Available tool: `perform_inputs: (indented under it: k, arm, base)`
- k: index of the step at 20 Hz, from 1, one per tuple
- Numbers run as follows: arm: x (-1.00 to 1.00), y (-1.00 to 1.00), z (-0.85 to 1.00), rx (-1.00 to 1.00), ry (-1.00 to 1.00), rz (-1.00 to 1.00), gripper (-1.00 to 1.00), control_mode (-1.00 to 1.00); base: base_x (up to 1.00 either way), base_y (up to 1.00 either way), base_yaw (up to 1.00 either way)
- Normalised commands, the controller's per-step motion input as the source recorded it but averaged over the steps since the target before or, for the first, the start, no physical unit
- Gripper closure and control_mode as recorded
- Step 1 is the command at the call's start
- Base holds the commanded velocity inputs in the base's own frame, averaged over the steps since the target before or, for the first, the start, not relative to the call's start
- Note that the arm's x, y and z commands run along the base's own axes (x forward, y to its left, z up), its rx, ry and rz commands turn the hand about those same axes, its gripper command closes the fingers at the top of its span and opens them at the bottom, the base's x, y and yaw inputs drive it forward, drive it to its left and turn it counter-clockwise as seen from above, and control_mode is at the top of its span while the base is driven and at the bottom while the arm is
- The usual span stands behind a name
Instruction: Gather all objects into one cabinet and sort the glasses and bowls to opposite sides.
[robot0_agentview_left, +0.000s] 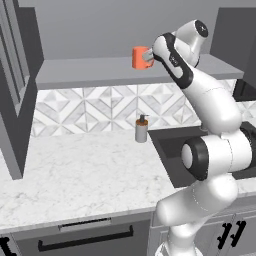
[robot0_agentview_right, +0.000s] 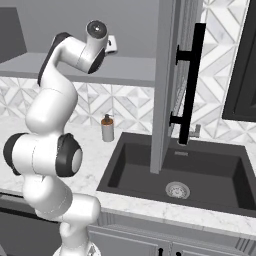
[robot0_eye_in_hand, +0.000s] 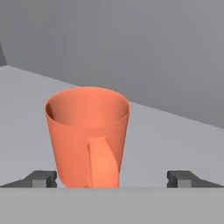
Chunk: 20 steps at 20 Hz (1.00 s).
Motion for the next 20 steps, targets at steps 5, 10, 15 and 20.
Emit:
perform_inputs:
  k: [5, 10, 15, 20]
  arm:
    - [0.08, 0.06, -0.06, 0.00, 0.00, 0.00, 1.00, -1.00]
    - [0.01, 0.00, 0.00, 0.00, 0.00, 0.00, 1.00, -1.00]
    - [0.07, 0.00, 0.00, 0.00, 0.00, 0.00, 1.00, -1.00]
    - [-0.19, 0.00, 0.34, 0.00, 0.00, 0.00, 1.00, -1.00]
  base:
    - [0.00, 0.00, 0.00]
    - [0.00, 0.00, 0.00]
    - [0.00, 0.00, 0.00]
    - [0.00, 0.00, 0.00]
